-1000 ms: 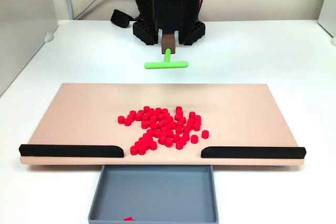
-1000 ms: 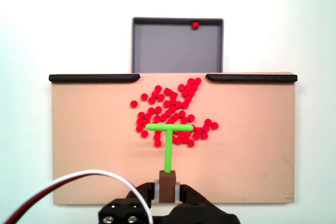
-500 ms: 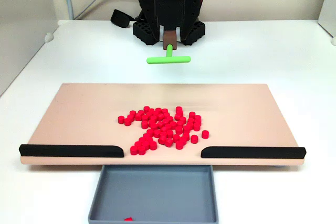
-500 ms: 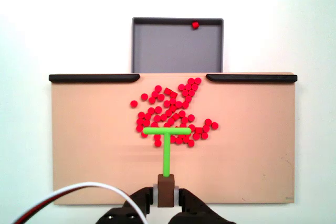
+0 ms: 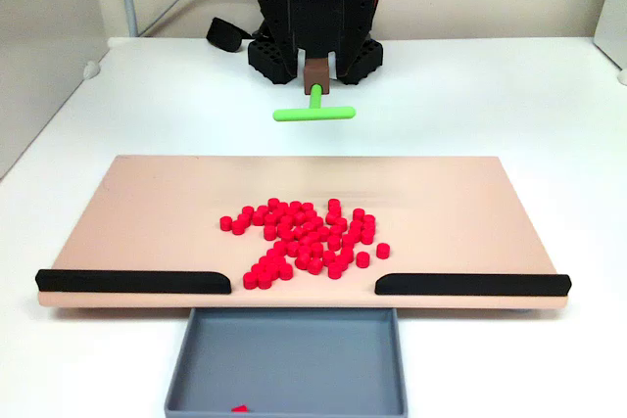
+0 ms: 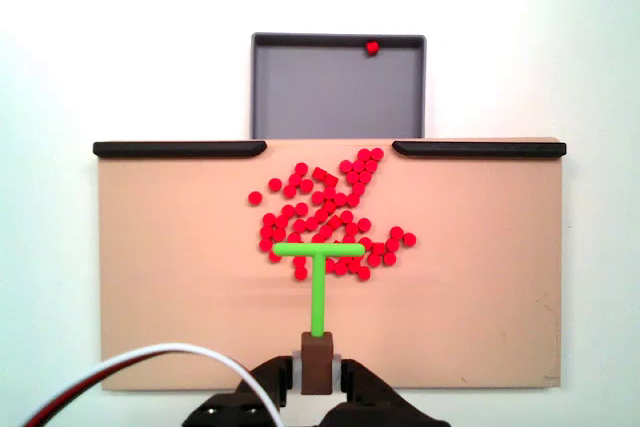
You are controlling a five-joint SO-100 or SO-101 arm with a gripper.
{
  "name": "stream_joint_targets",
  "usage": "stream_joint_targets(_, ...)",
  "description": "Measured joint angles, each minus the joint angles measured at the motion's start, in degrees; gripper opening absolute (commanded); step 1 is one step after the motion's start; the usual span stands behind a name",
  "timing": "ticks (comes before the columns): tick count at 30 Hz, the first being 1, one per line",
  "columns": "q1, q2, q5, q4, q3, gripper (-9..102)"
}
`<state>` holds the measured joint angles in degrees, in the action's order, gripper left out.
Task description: Push granules from right to the grey container
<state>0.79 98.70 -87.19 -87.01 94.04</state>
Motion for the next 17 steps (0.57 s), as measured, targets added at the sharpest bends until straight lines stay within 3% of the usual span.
stream_joint_targets(17, 0.0, 0.0, -1.8, 0.0, 0.0, 0)
